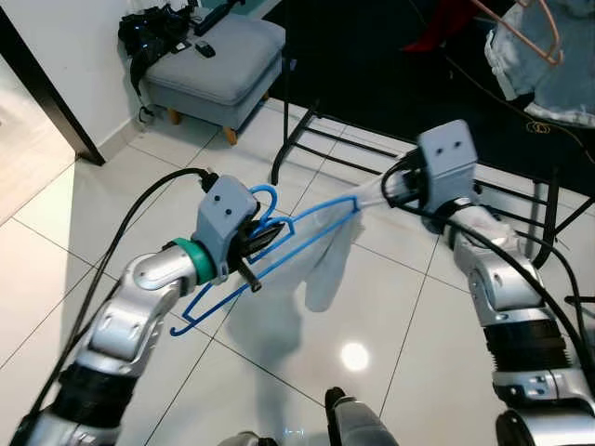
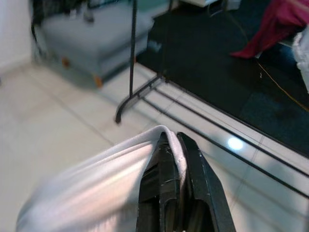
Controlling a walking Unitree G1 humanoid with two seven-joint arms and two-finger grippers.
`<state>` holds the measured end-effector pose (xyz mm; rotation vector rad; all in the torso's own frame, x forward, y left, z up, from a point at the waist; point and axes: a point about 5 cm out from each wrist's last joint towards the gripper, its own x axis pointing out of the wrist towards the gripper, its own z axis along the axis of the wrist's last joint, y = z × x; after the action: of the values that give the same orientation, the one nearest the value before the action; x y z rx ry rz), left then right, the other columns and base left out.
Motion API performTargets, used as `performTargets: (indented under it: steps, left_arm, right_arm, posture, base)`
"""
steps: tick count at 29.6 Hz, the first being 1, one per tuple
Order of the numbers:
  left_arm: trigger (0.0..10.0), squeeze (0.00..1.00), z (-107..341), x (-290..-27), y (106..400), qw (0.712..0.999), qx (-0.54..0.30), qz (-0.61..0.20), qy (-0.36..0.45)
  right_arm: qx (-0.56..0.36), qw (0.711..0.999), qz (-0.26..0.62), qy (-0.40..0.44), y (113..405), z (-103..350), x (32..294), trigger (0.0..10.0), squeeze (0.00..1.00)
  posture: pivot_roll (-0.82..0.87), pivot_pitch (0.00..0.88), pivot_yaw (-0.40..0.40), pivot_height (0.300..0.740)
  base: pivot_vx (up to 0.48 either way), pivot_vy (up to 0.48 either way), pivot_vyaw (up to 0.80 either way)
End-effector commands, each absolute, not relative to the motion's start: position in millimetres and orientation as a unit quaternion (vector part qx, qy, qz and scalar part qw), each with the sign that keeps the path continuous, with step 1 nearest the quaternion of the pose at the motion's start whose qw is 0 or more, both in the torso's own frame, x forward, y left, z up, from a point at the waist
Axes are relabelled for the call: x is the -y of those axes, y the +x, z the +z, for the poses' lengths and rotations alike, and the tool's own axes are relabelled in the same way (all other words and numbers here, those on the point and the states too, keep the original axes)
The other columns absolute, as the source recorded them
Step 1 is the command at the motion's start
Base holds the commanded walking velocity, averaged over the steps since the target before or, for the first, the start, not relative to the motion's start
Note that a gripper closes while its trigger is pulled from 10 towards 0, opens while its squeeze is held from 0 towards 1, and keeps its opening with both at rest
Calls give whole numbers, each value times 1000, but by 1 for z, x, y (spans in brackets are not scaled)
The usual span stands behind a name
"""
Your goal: Hang hanger
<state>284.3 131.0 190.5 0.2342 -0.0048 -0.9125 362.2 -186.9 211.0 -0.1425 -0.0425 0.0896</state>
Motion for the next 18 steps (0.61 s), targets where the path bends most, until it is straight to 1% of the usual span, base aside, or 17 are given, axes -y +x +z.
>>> performTargets:
  steps: [1,3,4,5,6,8,9,10,11,14,16,18]
  left_arm:
    - [10000,0,188,-136,279,887,-11,-450,103]
    - [10000,0,188,-137,276,882,-13,-459,102]
    - [10000,0,186,-136,276,883,-15,-456,106]
    - [10000,0,186,-136,276,883,-15,-456,106]
    - [10000,0,184,-135,277,888,-15,-447,110]
    - [10000,0,184,-135,277,888,-15,-447,110]
    - [10000,0,183,-134,279,892,-15,-438,112]
    - [10000,0,183,-134,279,892,-15,-438,112]
    - [10000,0,182,-130,283,899,-14,-423,110]
    - [10000,0,182,-130,283,899,-14,-423,110]
    - [10000,0,180,-124,284,903,-17,-418,103]
    - [10000,0,180,-124,284,903,-17,-418,103]
  right_arm:
    - [39,998,16,-44,363,217,197,10000,0]
    - [44,998,16,-29,365,219,196,10000,0]
    - [46,998,28,-25,368,222,191,10000,0]
    - [46,998,28,-25,368,222,191,10000,0]
    - [46,998,44,-25,370,223,184,10000,0]
    - [46,998,44,-25,370,223,184,10000,0]
    - [47,997,57,-28,371,225,179,10000,0]
    - [47,997,57,-28,371,225,179,10000,0]
    - [43,994,85,-45,371,225,168,10000,0]
    - [43,994,85,-45,371,225,168,10000,0]
    - [39,989,115,-86,370,223,156,10000,0]
    - [39,989,115,-86,370,223,156,10000,0]
  posture:
    - [-76,118,96,737]
    - [-73,116,95,737]
    - [-69,114,93,737]
    - [-69,114,93,737]
    - [-69,114,93,737]
    - [-69,114,93,737]
    - [-69,114,93,737]
    - [-69,114,93,737]
    - [-80,114,92,737]
    - [-80,114,92,737]
    - [-84,115,91,737]
    - [-84,115,91,737]
  base:
    - [0,0,0]
    - [0,0,0]
    - [0,0,0]
    - [0,0,0]
    - [0,0,0]
    - [0,0,0]
    - [0,0,0]
    - [0,0,0]
    - [0,0,0]
    - [0,0,0]
    - [0,0,0]
    - [0,0,0]
